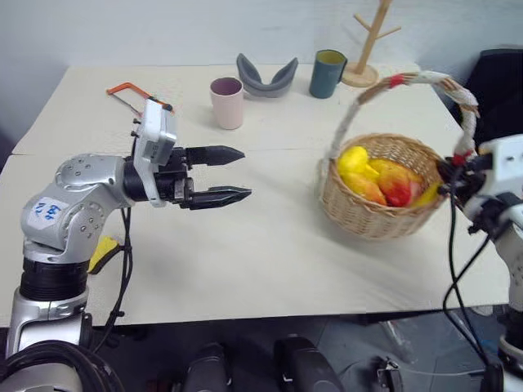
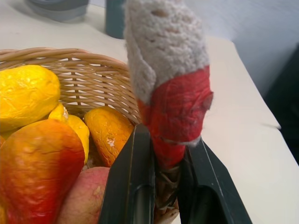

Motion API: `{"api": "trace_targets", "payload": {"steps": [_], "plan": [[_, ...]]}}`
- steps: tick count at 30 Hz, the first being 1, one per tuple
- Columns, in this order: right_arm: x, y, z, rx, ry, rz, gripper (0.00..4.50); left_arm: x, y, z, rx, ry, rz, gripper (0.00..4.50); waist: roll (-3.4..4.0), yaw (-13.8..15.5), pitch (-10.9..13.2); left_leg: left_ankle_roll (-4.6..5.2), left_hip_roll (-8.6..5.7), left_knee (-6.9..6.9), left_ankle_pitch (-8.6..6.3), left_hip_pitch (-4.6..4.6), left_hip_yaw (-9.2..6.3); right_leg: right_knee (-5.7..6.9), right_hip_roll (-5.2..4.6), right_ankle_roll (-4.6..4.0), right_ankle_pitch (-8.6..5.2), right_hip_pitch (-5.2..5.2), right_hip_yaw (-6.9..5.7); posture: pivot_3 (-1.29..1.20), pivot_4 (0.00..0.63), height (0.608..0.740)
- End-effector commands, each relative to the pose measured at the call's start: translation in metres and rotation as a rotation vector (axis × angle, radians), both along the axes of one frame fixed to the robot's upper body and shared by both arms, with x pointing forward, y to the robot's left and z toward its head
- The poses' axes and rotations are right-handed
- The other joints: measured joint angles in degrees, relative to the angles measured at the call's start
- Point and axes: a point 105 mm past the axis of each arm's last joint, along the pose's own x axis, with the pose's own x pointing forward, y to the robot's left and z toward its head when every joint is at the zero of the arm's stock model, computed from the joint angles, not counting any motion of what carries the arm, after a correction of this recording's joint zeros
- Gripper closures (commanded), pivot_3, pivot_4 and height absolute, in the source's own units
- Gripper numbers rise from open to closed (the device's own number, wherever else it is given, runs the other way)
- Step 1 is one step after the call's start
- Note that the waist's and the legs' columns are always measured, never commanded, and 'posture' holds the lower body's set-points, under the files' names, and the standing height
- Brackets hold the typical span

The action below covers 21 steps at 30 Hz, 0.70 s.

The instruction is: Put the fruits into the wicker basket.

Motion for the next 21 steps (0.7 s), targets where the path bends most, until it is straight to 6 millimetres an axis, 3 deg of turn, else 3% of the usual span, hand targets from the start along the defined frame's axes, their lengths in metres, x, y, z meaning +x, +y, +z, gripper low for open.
{"api": "trace_targets", "payload": {"steps": [1,8,10,16,18,21], "plan": [[-0.011,-0.013,0.002,0.064,-0.079,-0.044,3.25,-0.001,-0.002,0.008,-0.001,-0.048,-0.032,0.88,0.0,-0.07,0.0,-0.02,0.03,0.01,0.01,0.03,-0.03,0.06,0.03,0.0,0.0,0.0,0.0,0.0,0.15,0.74],[-0.046,-0.024,0.004,0.059,-0.05,-0.002,0.84,0.003,-0.002,0.007,-0.012,-0.029,-0.063,0.88,0.04,0.58,0.01,-0.03,-0.05,0.01,0.03,0.02,-0.04,0.11,-0.03,0.01,-0.01,0.0,0.03,0.0,0.15,0.74],[-0.074,-0.026,0.007,-0.034,0.034,0.093,0.15,0.005,-0.001,0.006,-0.015,-0.025,-0.06,0.88,0.06,0.81,0.03,-0.02,-0.06,0.02,0.03,0.0,-0.06,0.09,-0.04,0.01,-0.01,0.01,0.01,0.0,0.15,0.74],[-0.152,-0.055,0.042,0.034,0.196,0.211,0.15,0.007,0.006,0.007,-0.025,-0.015,-0.059,0.88,0.07,1.45,0.07,0.21,-0.09,-0.05,-0.16,0.49,-0.33,-0.46,0.05,0.19,-0.09,0.91,-0.07,0.0,0.15,0.74],[-0.167,-0.063,0.051,0.073,0.209,0.219,0.15,0.007,0.007,0.007,-0.024,-0.014,-0.059,0.88,0.04,1.1,0.08,0.38,-0.11,-0.15,-0.34,1.05,-0.31,-0.83,0.02,0.23,-0.07,1.59,-0.07,0.0,0.15,0.74],[-0.171,-0.069,0.056,0.091,0.213,0.218,0.15,0.007,0.007,0.009,-0.032,-0.022,-0.069,0.88,-0.1,0.71,0.02,0.58,-0.1,-0.52,-0.52,1.42,-0.46,-1.5,-0.04,0.28,0.0,2.22,-0.24,0.0,0.15,0.74]]}}
